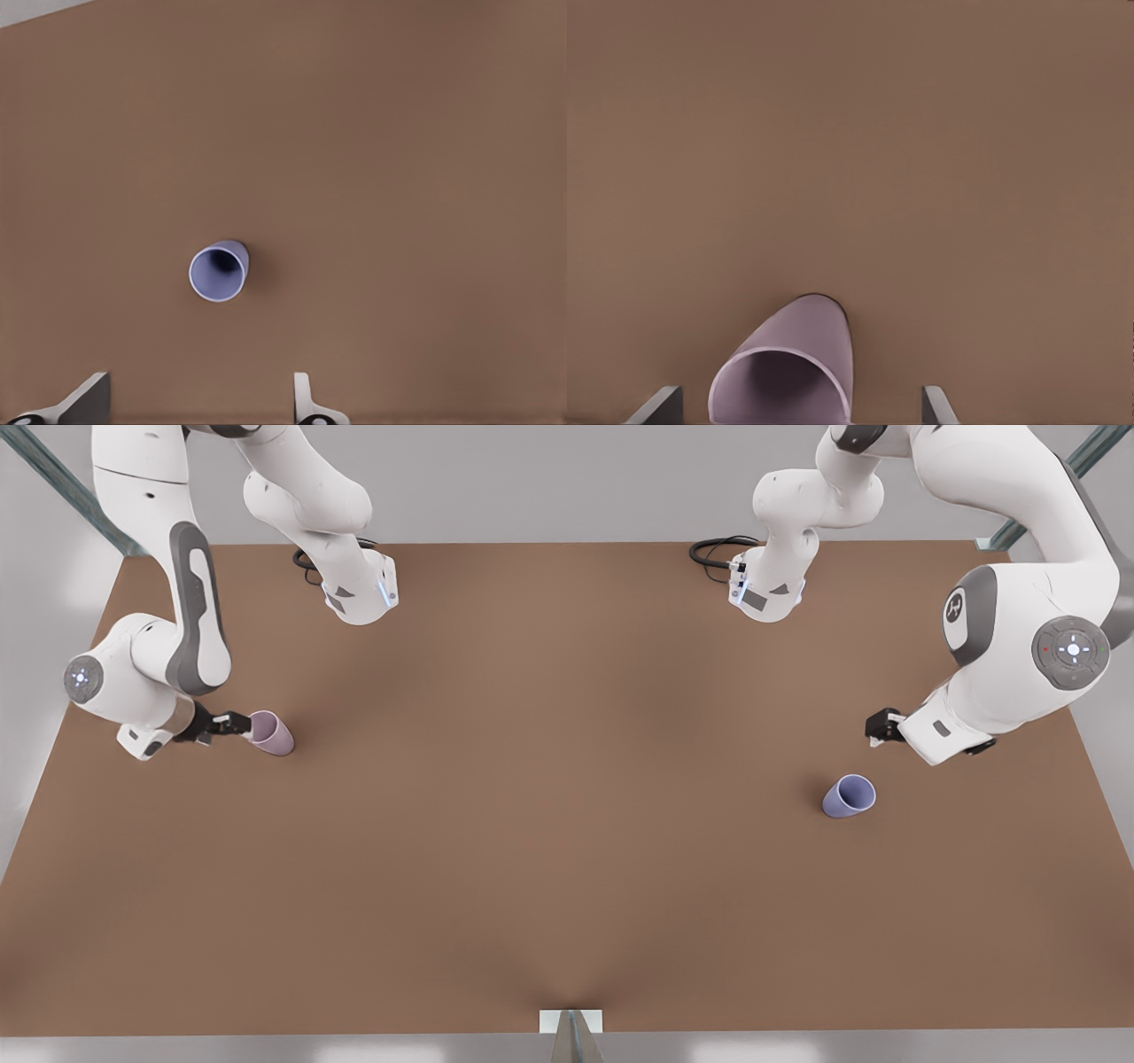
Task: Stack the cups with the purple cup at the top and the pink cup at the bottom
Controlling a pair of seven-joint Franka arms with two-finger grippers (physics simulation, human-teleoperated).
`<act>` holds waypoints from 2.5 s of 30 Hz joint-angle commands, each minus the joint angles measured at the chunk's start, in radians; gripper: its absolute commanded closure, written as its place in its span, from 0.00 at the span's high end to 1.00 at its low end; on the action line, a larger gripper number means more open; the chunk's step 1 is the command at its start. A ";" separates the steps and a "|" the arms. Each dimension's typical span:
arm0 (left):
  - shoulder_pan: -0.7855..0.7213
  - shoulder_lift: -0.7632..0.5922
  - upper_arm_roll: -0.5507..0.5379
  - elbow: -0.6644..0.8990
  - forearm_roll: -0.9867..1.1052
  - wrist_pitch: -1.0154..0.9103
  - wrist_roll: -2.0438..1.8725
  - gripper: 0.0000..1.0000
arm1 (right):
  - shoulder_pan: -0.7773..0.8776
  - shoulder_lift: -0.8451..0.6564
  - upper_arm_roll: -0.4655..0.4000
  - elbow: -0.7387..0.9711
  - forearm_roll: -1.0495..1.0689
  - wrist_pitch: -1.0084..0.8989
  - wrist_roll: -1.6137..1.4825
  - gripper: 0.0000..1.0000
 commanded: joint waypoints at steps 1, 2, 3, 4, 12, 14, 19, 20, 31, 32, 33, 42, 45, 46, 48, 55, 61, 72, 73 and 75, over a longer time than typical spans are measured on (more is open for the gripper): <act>0.000 -0.001 0.000 0.001 0.000 -0.015 0.005 1.00 | -0.028 0.008 0.000 -0.026 -0.002 0.101 -0.366 1.00; 0.000 -0.002 0.000 0.001 0.000 -0.010 0.005 1.00 | -0.026 0.008 0.000 -0.048 -0.003 0.102 -0.368 1.00; 0.000 -0.001 0.000 0.001 0.000 -0.010 0.005 1.00 | -0.026 0.011 0.000 -0.061 -0.003 0.132 -0.375 1.00; 0.000 0.001 0.000 0.001 0.000 -0.011 0.004 1.00 | -0.028 0.012 0.000 -0.083 -0.003 0.165 -0.383 1.00; 0.000 0.005 0.000 0.001 -0.001 0.001 0.004 1.00 | -0.029 0.072 0.000 -0.106 -0.003 0.210 -0.378 0.78; 0.000 0.007 0.000 0.001 -0.001 0.001 0.004 1.00 | -0.028 0.078 0.000 -0.112 -0.003 0.219 -0.378 0.78; 0.000 0.010 0.000 0.001 -0.001 0.004 0.004 1.00 | -0.029 0.101 0.000 -0.135 -0.003 0.277 -0.381 0.55; 0.000 0.010 0.000 0.001 -0.001 0.012 0.004 1.00 | -0.029 0.101 0.000 -0.135 -0.003 0.277 -0.381 0.53; 0.000 0.013 0.000 0.001 -0.001 0.012 0.004 1.00 | -0.026 0.129 0.003 -0.124 0.006 0.268 -0.375 0.21; 0.000 0.013 0.000 0.001 -0.001 0.012 0.004 1.00 | -0.026 0.123 0.004 -0.121 0.006 0.264 -0.377 0.21; 0.000 0.013 0.000 0.001 -0.001 0.012 0.004 1.00 | -0.026 0.123 0.006 -0.121 0.006 0.264 -0.380 0.21; 0.000 0.013 0.000 0.001 -0.001 0.012 0.004 1.00 | 0.179 -0.018 0.039 -0.009 0.007 -0.014 0.005 0.21; 0.000 0.015 0.000 0.001 -0.001 0.013 0.004 1.00 | 0.276 0.008 0.127 0.130 0.014 -0.103 0.258 0.21; 0.000 0.015 0.000 0.001 -0.001 0.013 0.004 1.00 | 0.282 0.028 0.179 0.162 0.015 -0.105 0.335 0.21; 0.000 0.015 0.000 0.001 -0.001 0.015 0.004 1.00 | 0.284 0.075 0.294 0.222 0.058 -0.105 0.482 0.21; 0.000 0.018 0.000 0.001 -0.001 0.016 0.004 1.00 | 0.718 0.477 0.294 0.799 0.176 -0.172 1.068 0.21; 0.002 0.018 0.000 0.001 -0.001 0.015 0.004 1.00 | 0.903 0.828 0.213 1.252 0.089 -0.186 1.330 0.21; 0.002 0.024 0.000 0.001 -0.001 0.016 0.004 1.00 | 0.894 0.893 0.164 1.269 0.070 -0.172 1.330 0.21; 0.002 0.024 0.000 0.001 -0.001 0.013 0.004 1.00 | 0.894 0.905 0.164 1.273 0.072 -0.172 1.330 0.21; 0.002 0.022 0.000 0.001 -0.003 0.015 0.005 1.00 | 0.893 0.907 0.164 1.273 0.072 -0.171 1.330 0.21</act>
